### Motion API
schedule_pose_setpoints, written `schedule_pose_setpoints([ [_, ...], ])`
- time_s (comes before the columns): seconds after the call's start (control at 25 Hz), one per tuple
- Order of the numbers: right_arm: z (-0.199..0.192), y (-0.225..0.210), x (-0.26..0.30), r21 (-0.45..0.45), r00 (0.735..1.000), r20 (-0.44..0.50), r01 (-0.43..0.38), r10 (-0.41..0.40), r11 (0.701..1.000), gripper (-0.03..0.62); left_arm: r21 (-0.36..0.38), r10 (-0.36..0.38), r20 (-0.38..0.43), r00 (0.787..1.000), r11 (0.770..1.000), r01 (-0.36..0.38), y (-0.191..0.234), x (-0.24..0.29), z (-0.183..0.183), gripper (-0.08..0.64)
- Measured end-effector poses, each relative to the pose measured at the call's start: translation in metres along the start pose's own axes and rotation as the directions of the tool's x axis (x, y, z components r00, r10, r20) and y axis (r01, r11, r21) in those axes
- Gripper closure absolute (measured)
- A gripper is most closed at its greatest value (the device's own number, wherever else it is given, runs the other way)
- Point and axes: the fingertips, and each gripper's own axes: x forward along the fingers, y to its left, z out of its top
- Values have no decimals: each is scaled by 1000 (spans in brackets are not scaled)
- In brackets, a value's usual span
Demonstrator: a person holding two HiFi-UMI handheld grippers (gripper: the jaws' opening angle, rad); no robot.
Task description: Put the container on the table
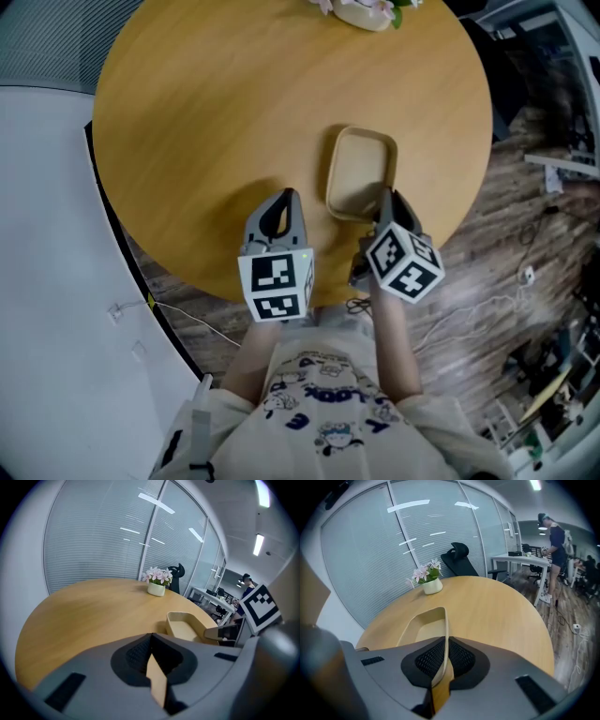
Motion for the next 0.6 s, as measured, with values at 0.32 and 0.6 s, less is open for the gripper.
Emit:
schedule_pose_setpoints([
  [0.32, -20, -5, 9, 16, 999, -33, 5, -4, 1000, 572, -3, 5, -23, 1000, 1000, -5, 0, 2, -15, 555],
  [0.6, -25, -13, 11, 11, 999, -45, 12, -11, 1000, 569, 1, 9, -24, 1000, 1000, -9, -3, 1, -21, 557],
])
